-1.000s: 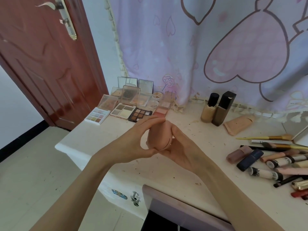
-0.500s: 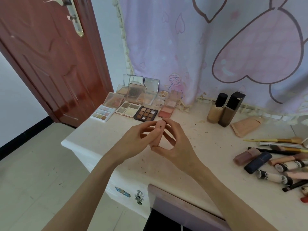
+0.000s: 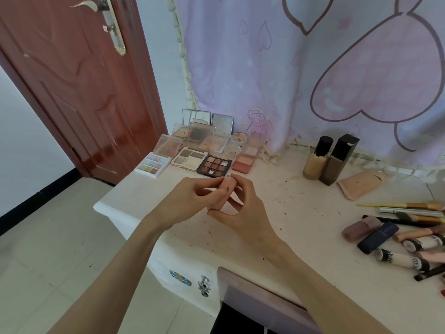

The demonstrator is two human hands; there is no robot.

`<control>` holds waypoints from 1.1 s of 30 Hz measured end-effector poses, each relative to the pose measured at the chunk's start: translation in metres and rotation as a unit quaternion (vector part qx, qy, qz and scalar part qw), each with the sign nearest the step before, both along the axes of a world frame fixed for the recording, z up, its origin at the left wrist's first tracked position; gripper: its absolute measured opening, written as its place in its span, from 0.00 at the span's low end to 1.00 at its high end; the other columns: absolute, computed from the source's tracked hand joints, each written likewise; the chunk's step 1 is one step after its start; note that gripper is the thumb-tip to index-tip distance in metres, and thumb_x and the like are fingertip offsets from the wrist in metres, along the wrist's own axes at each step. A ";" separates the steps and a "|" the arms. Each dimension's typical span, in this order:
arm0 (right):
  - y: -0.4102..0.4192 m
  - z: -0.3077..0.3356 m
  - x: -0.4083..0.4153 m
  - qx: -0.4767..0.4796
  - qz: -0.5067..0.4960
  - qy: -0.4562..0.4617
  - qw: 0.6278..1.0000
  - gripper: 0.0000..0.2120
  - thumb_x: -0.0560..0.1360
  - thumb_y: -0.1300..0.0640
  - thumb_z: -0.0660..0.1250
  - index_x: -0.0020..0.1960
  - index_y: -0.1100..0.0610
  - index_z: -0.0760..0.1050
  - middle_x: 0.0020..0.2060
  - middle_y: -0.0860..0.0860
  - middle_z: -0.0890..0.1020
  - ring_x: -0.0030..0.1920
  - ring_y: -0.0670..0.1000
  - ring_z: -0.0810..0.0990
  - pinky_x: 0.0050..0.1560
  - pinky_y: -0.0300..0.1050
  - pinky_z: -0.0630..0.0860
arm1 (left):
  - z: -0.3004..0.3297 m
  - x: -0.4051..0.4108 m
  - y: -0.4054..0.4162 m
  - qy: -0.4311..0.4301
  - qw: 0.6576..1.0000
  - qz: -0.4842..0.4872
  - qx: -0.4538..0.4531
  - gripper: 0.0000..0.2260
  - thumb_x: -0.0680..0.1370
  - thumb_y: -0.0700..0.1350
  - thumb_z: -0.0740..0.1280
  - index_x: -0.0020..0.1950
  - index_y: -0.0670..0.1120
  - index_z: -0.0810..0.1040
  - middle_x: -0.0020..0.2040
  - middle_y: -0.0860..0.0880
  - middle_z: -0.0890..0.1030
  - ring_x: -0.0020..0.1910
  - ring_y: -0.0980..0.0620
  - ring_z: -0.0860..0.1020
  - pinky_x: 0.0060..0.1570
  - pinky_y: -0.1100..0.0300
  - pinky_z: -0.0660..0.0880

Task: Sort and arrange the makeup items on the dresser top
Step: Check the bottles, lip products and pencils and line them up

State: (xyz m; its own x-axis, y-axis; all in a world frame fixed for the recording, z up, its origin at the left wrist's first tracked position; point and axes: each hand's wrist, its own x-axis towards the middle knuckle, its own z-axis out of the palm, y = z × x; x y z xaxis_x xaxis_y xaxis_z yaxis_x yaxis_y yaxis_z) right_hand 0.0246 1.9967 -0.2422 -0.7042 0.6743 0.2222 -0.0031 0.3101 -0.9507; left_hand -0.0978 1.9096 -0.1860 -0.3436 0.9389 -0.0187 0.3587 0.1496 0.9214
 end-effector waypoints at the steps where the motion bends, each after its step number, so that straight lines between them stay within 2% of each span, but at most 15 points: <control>1: -0.001 -0.001 -0.006 -0.007 -0.002 0.006 1.000 0.34 0.64 0.60 0.78 0.63 0.48 0.64 0.58 0.38 0.73 0.60 0.31 0.70 0.59 0.31 0.72 | 0.002 -0.006 -0.001 0.006 1.000 -0.005 -0.009 0.13 0.77 0.44 0.66 0.59 0.58 0.76 0.50 0.60 0.83 0.52 0.64 0.79 0.54 0.68 0.74; 3: -0.005 -0.001 -0.020 -0.018 -0.003 0.012 1.000 0.34 0.64 0.60 0.78 0.64 0.51 0.64 0.59 0.41 0.73 0.59 0.30 0.70 0.62 0.35 0.71 | 0.006 -0.020 -0.002 0.017 0.999 -0.015 -0.028 0.14 0.77 0.43 0.65 0.61 0.56 0.76 0.52 0.58 0.82 0.54 0.63 0.78 0.56 0.66 0.73; 6: -0.011 0.000 -0.043 -0.035 -0.007 0.018 0.999 0.32 0.65 0.60 0.77 0.61 0.48 0.64 0.56 0.37 0.73 0.57 0.28 0.71 0.64 0.37 0.71 | 0.013 -0.040 -0.005 0.032 0.998 -0.028 -0.054 0.14 0.77 0.42 0.65 0.61 0.55 0.76 0.52 0.58 0.82 0.55 0.65 0.77 0.54 0.71 0.72; 9: -0.019 -0.003 -0.058 -0.043 -0.003 0.022 0.999 0.33 0.65 0.60 0.76 0.64 0.53 0.64 0.58 0.42 0.73 0.58 0.32 0.71 0.65 0.39 0.70 | 0.014 -0.054 -0.009 0.048 0.996 -0.028 -0.074 0.16 0.77 0.41 0.65 0.62 0.54 0.75 0.55 0.56 0.82 0.56 0.65 0.76 0.54 0.72 0.71; 11: -0.022 -0.005 -0.061 -0.036 0.008 0.019 0.999 0.34 0.66 0.59 0.76 0.66 0.54 0.63 0.58 0.38 0.71 0.58 0.30 0.70 0.65 0.34 0.68 | 0.012 -0.060 -0.011 0.055 0.994 -0.033 -0.085 0.17 0.77 0.40 0.65 0.65 0.51 0.74 0.56 0.55 0.81 0.57 0.63 0.76 0.55 0.71 0.72; 14: -0.021 -0.005 -0.060 -0.017 0.018 0.005 1.000 0.35 0.67 0.58 0.75 0.68 0.52 0.60 0.54 0.31 0.65 0.54 0.24 0.67 0.57 0.23 0.65 | 0.008 -0.065 -0.013 0.052 0.994 -0.034 -0.085 0.18 0.77 0.39 0.65 0.66 0.49 0.74 0.57 0.55 0.81 0.58 0.62 0.76 0.56 0.69 0.72; 17: -0.018 -0.006 -0.057 -0.005 0.033 -0.026 0.999 0.38 0.69 0.55 0.74 0.71 0.51 0.57 0.51 0.29 0.64 0.55 0.31 0.66 0.49 0.22 0.64 | 0.005 -0.066 -0.013 0.068 0.991 -0.054 -0.104 0.19 0.77 0.40 0.65 0.67 0.52 0.73 0.57 0.58 0.80 0.60 0.64 0.74 0.59 0.68 0.70; 19: -0.017 -0.007 -0.055 0.001 0.039 -0.041 0.998 0.39 0.69 0.53 0.74 0.73 0.50 0.56 0.53 0.29 0.65 0.58 0.34 0.66 0.51 0.24 0.64 | 0.003 -0.067 -0.012 0.076 0.989 -0.069 -0.107 0.18 0.77 0.40 0.65 0.65 0.55 0.73 0.58 0.60 0.79 0.61 0.64 0.73 0.61 0.68 0.69; 22: -0.012 -0.013 -0.050 0.034 0.041 -0.055 0.997 0.32 0.70 0.53 0.72 0.69 0.48 0.62 0.59 0.34 0.70 0.60 0.36 0.69 0.59 0.32 0.66 | 0.003 -0.062 -0.010 0.044 0.992 -0.082 -0.087 0.18 0.76 0.39 0.65 0.57 0.62 0.77 0.57 0.62 0.79 0.60 0.64 0.74 0.58 0.71 0.70; 24: -0.008 -0.014 -0.042 0.064 0.044 -0.069 0.995 0.27 0.72 0.54 0.69 0.69 0.49 0.64 0.62 0.41 0.72 0.62 0.40 0.70 0.63 0.37 0.67 | 0.002 -0.057 -0.008 0.036 0.993 -0.082 -0.071 0.17 0.74 0.41 0.67 0.54 0.64 0.78 0.54 0.66 0.79 0.60 0.64 0.74 0.55 0.74 0.69; 26: -0.002 -0.015 -0.036 0.103 0.052 -0.092 0.989 0.26 0.75 0.56 0.66 0.70 0.54 0.64 0.65 0.48 0.72 0.63 0.43 0.69 0.66 0.39 0.65 | -0.001 -0.056 -0.008 0.068 0.992 -0.083 -0.061 0.17 0.73 0.43 0.69 0.53 0.65 0.78 0.53 0.69 0.78 0.61 0.67 0.72 0.56 0.75 0.67; 29: 0.005 -0.016 -0.034 0.149 0.058 -0.096 0.983 0.20 0.76 0.57 0.65 0.67 0.58 0.69 0.65 0.52 0.72 0.61 0.44 0.71 0.65 0.38 0.67 | -0.013 -0.059 -0.013 0.144 0.984 -0.083 -0.067 0.22 0.73 0.43 0.70 0.53 0.73 0.74 0.60 0.66 0.72 0.61 0.70 0.68 0.61 0.71 0.65; 31: 0.009 -0.016 -0.035 0.150 0.065 -0.108 0.981 0.17 0.76 0.57 0.65 0.64 0.58 0.71 0.66 0.52 0.71 0.61 0.49 0.73 0.64 0.41 0.69 | -0.023 -0.060 -0.018 0.200 0.976 -0.044 -0.069 0.23 0.73 0.44 0.71 0.56 0.72 0.73 0.61 0.60 0.70 0.61 0.67 0.68 0.61 0.69 0.65; 33: 0.011 -0.016 -0.039 0.171 0.082 -0.131 0.973 0.18 0.76 0.56 0.66 0.64 0.59 0.70 0.69 0.51 0.68 0.64 0.51 0.71 0.64 0.42 0.67 | -0.030 -0.060 -0.022 0.218 0.974 0.009 -0.060 0.22 0.71 0.43 0.73 0.59 0.63 0.72 0.60 0.55 0.70 0.60 0.60 0.69 0.63 0.64 0.67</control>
